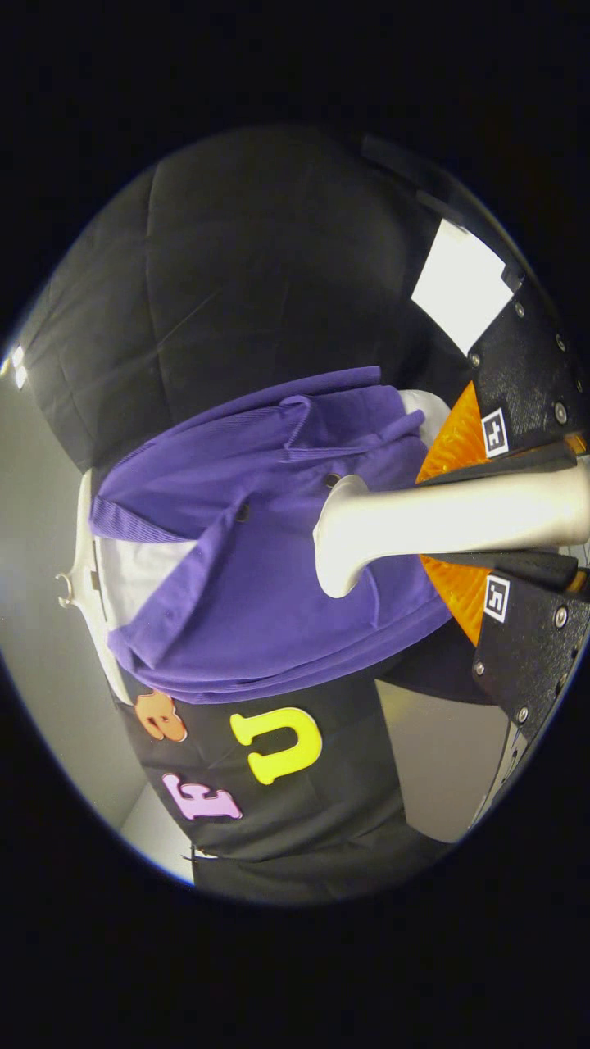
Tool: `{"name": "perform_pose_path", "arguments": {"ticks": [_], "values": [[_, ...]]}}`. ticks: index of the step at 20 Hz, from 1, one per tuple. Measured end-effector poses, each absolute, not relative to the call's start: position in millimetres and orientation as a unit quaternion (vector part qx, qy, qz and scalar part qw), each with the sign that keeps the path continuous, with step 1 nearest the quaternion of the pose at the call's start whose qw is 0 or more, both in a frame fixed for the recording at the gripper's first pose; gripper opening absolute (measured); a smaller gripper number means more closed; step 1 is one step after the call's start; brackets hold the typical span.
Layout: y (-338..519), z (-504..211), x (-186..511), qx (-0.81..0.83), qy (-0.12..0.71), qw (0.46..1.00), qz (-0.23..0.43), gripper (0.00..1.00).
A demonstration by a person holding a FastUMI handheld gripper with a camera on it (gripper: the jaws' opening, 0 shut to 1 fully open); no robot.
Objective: Iron the clothes twice with a garment steamer, once on the left side and once on the right side.
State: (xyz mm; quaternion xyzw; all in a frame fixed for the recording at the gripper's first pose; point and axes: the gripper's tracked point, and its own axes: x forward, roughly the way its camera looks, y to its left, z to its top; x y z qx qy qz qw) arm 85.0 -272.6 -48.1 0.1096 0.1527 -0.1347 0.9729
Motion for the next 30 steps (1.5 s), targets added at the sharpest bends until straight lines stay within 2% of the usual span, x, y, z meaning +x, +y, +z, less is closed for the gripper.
{"name": "perform_pose_path", "arguments": {"ticks": [4,17,23,30], "values": [[-300,1,97,0.114,0.101,0.981,-0.118,0.38],[-361,140,163,0.167,-0.059,0.975,-0.134,0.37],[-380,99,187,0.150,-0.018,0.977,-0.151,0.37],[-393,60,181,0.145,0.022,0.976,-0.163,0.38]]}}
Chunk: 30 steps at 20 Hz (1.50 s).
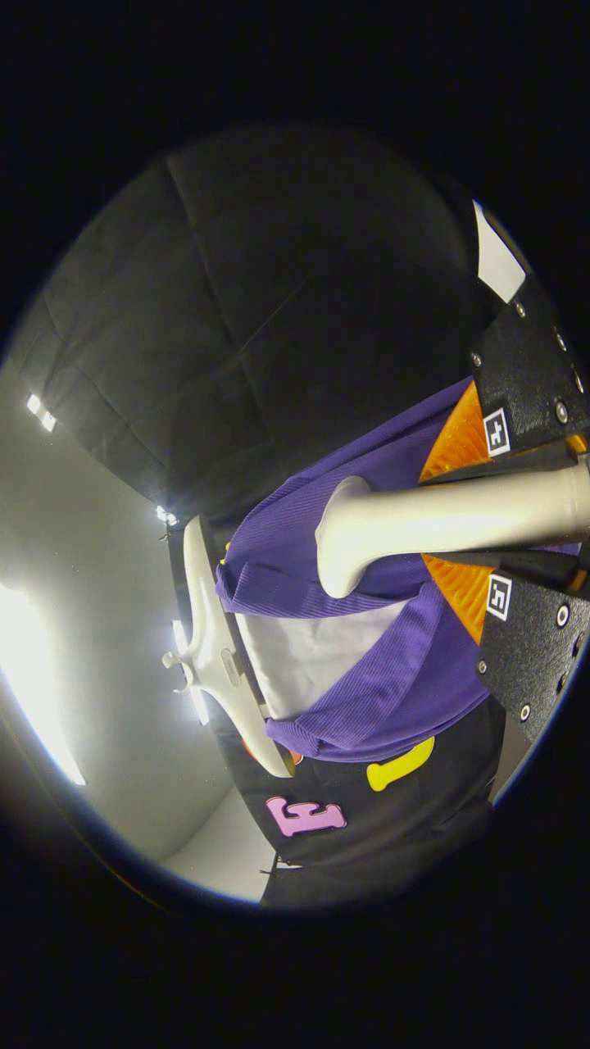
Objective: Iron the clothes twice with a garment steamer, once on the left side and once on the right side.
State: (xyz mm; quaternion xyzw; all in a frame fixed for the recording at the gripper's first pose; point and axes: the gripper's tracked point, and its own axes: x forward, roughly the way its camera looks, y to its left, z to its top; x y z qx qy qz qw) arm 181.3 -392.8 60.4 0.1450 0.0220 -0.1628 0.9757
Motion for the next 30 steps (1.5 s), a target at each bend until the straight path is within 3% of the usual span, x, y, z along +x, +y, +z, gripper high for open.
{"name": "perform_pose_path", "arguments": {"ticks": [15,30], "values": [[-417,-54,148,0.105,0.123,0.964,-0.210,0.38],[-412,-123,129,0.131,0.184,0.953,-0.204,0.38]]}}
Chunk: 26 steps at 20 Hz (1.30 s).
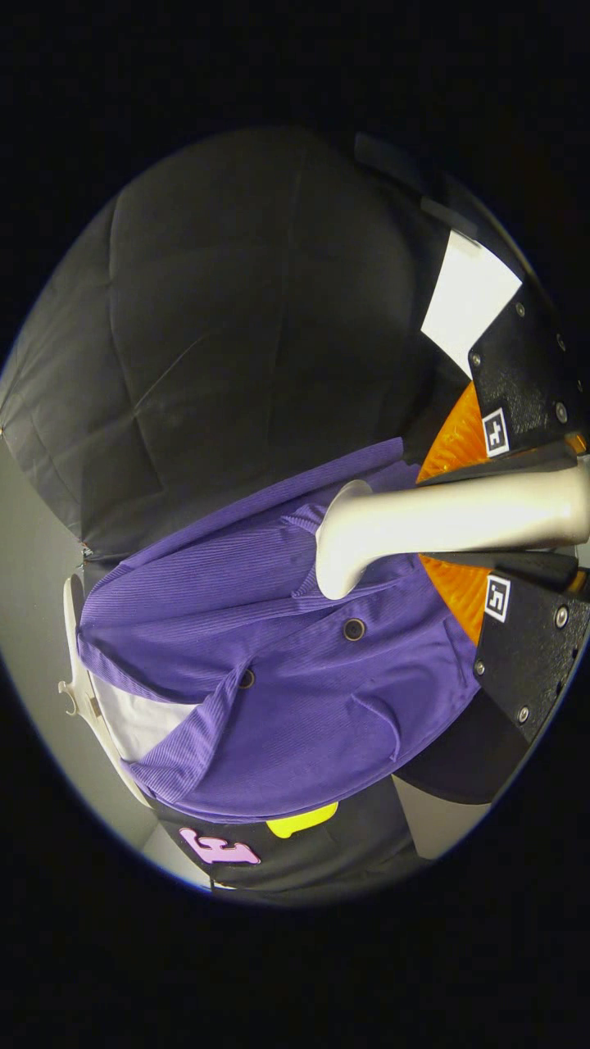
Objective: Iron the clothes twice with a garment steamer, once on the left side and once on the right side.
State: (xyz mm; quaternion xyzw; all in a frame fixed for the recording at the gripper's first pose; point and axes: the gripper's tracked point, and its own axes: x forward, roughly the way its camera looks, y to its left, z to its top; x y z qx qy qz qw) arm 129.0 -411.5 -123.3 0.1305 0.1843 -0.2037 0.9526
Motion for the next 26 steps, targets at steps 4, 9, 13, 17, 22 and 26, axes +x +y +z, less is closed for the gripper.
{"name": "perform_pose_path", "arguments": {"ticks": [4,9,13,17,22,26], "values": [[-409,-143,114,0.138,0.200,0.948,-0.204,0.38],[-399,-158,114,0.127,0.235,0.946,-0.184,0.38],[-386,-156,103,0.129,0.239,0.948,-0.163,0.38],[-365,-149,88,0.130,0.242,0.953,-0.130,0.38],[-328,-130,71,0.127,0.239,0.960,-0.071,0.38],[-286,-88,63,0.114,0.213,0.970,-0.004,0.38]]}}
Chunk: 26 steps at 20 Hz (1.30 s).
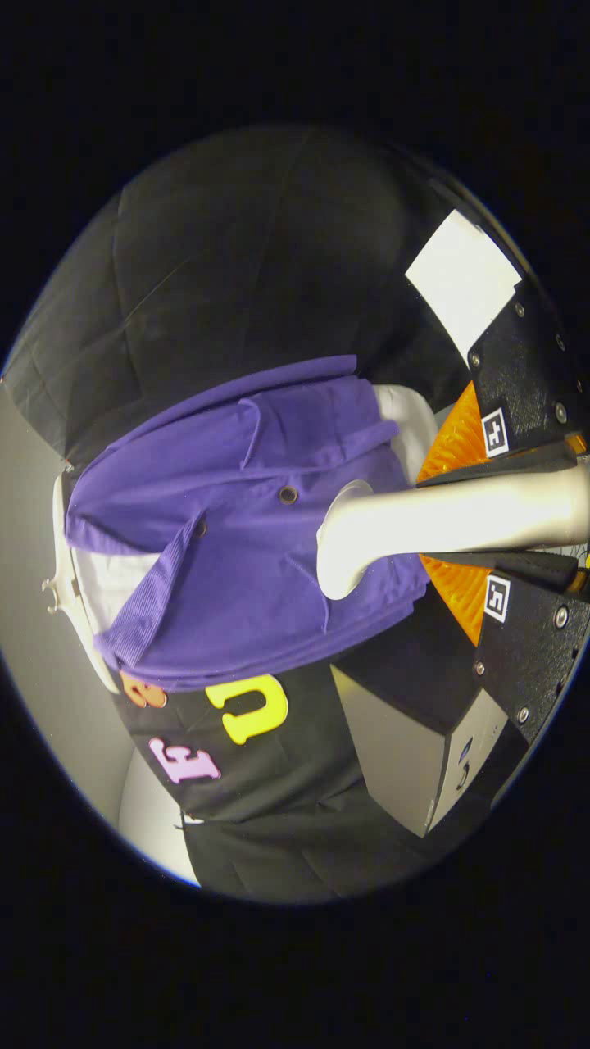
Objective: Iron the clothes twice with a garment steamer, once on the left side and once on the right side.
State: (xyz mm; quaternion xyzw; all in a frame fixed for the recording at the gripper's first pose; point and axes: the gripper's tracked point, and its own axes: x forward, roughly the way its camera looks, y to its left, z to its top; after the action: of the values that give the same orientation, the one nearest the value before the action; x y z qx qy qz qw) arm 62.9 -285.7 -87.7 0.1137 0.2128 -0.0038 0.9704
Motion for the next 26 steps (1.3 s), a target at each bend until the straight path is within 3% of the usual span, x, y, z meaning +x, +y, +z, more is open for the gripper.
{"name": "perform_pose_path", "arguments": {"ticks": [8,18,26], "values": [[-177,-8,33,0.065,0.148,0.982,0.097,0.38],[-57,17,23,0.035,0.117,0.987,0.102,0.38],[-16,21,9,0.027,0.086,0.994,0.065,0.38]]}}
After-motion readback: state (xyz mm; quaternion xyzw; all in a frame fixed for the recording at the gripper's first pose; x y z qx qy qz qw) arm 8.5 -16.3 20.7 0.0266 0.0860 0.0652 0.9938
